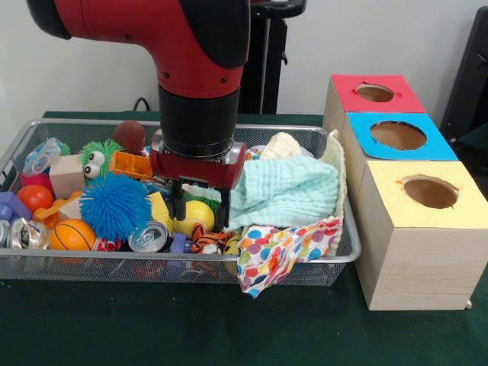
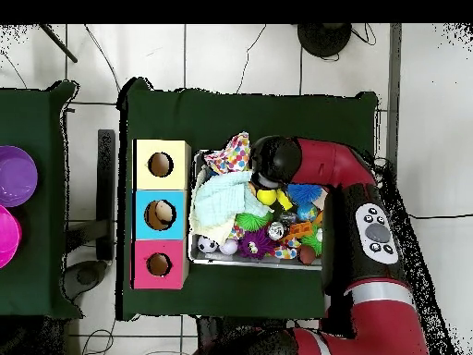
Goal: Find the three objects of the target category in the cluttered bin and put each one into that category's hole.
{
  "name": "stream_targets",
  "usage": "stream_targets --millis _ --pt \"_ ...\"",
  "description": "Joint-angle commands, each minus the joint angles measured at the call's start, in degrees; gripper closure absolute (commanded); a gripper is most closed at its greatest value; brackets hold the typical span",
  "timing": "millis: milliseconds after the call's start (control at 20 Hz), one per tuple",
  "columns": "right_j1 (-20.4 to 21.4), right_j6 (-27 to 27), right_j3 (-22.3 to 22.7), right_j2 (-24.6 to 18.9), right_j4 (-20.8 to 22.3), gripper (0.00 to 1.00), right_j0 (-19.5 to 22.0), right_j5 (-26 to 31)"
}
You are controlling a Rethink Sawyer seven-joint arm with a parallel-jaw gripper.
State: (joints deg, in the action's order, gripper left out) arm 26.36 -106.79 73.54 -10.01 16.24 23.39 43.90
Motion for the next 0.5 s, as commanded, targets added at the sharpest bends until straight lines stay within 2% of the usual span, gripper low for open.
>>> stream_targets --millis 50,150,350,500 --pt "-1.33 4.95 7.44 -3.02 4.64 0.0 -0.02 -4.71" --pt "-1.93 4.65 7.97 -3.95 5.68 0.0 0.64 -9.3" --pt "-4.05 5.64 8.13 -7.08 5.65 0.0 2.8 -13.28" --pt "-4.66 4.82 8.31 -7.76 6.14 0.0 2.86 -15.38"
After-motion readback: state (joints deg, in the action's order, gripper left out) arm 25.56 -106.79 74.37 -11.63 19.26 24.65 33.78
